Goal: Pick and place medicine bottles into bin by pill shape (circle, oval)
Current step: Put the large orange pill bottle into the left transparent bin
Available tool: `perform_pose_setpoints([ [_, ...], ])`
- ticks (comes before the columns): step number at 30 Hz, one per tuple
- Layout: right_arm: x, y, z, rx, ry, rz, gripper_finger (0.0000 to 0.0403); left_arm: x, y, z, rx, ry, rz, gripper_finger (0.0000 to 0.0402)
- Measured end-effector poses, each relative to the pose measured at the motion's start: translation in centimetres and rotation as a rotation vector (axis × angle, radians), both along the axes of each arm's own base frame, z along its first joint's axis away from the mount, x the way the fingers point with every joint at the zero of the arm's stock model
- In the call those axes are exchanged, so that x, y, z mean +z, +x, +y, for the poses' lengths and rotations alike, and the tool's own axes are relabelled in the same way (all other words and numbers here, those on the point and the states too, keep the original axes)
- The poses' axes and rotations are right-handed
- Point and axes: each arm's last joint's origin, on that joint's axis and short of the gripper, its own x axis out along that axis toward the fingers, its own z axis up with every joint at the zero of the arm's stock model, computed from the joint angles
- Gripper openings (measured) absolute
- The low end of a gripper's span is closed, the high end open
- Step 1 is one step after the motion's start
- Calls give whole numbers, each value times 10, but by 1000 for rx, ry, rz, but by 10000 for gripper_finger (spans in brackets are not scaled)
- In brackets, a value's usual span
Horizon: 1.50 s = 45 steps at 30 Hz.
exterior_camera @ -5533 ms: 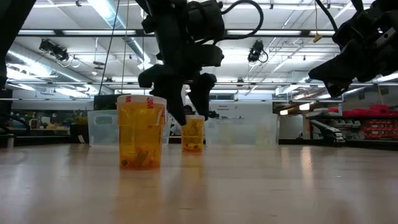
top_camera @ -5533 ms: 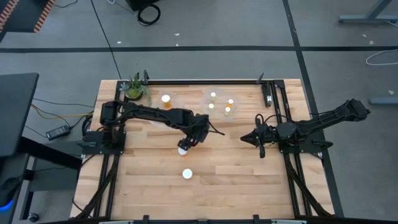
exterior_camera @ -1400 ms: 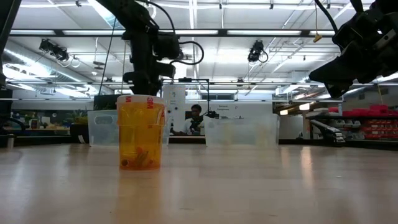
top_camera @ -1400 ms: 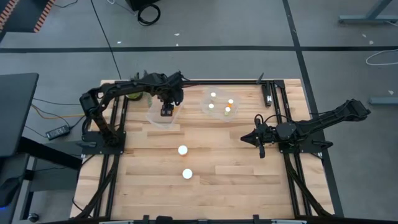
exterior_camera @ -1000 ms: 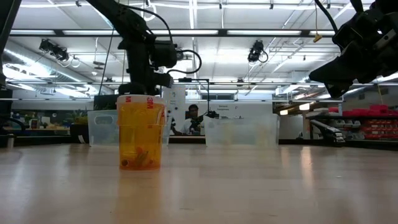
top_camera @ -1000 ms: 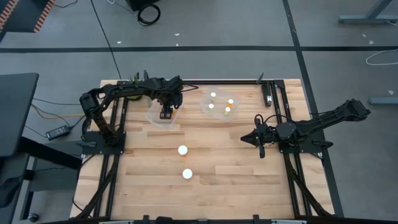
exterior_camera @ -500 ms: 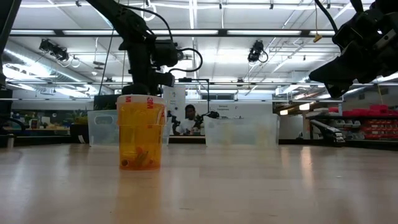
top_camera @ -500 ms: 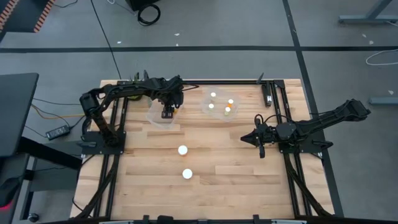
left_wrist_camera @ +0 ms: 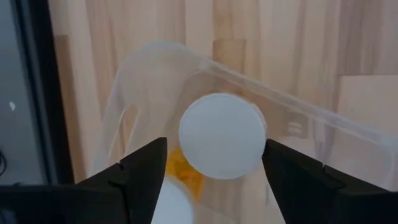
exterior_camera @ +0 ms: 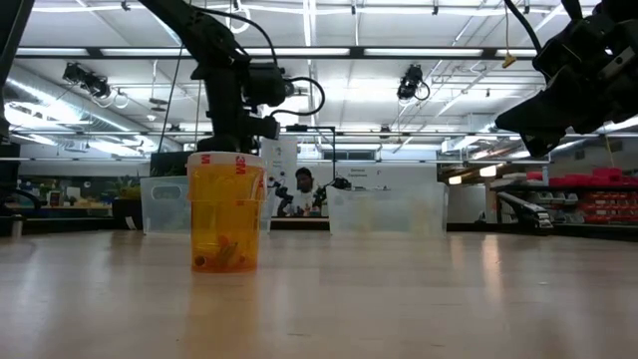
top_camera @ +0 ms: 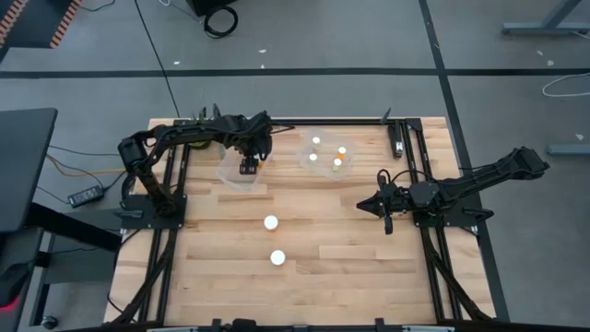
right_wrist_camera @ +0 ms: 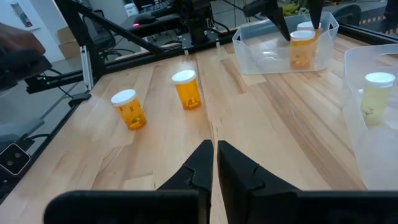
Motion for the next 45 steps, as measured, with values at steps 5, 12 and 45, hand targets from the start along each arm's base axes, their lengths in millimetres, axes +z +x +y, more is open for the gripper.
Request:
perform_pose_setpoints([
  [5,0,0,0,0,0,0,31,4,2,-1,-1,17,5,272],
  [12,0,0,0,0,0,0,31,5,3,-3,-34,70,53,272],
  [45,0,0,0,0,0,0,31,52,-1,-66,-43,-145,-145,271],
])
